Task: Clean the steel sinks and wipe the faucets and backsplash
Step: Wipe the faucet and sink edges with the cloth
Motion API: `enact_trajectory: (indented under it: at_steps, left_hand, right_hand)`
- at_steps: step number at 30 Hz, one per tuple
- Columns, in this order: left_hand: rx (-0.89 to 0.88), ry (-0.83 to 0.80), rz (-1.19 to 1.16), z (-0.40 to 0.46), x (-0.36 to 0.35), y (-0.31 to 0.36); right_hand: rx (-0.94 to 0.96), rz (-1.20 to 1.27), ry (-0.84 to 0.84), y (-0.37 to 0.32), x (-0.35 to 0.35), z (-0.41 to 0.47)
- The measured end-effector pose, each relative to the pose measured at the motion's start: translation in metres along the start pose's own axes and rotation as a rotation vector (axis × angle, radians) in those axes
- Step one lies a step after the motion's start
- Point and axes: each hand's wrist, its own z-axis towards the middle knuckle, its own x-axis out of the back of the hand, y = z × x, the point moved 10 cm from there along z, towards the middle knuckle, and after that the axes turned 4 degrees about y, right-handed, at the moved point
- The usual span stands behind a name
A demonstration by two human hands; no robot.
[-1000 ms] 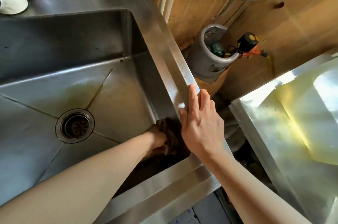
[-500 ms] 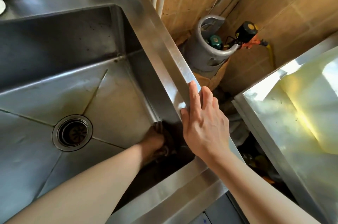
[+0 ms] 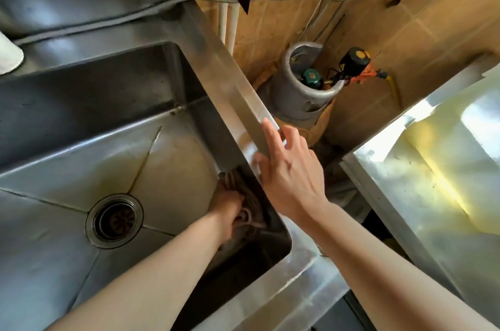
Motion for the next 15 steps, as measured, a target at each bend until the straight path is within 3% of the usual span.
enact_trajectory:
  at_steps: [8, 15]
  left_hand:
    - [0.017, 0.177, 0.033, 0.070, 0.009, -0.043]
    - [-0.020, 0.035, 0.079, 0.038, 0.007, -0.011]
  right_hand:
    - [-0.035, -0.069, 0.030, 0.000, -0.016, 0.006]
    - [-0.041, -0.084, 0.048, 0.002, -0.014, 0.006]
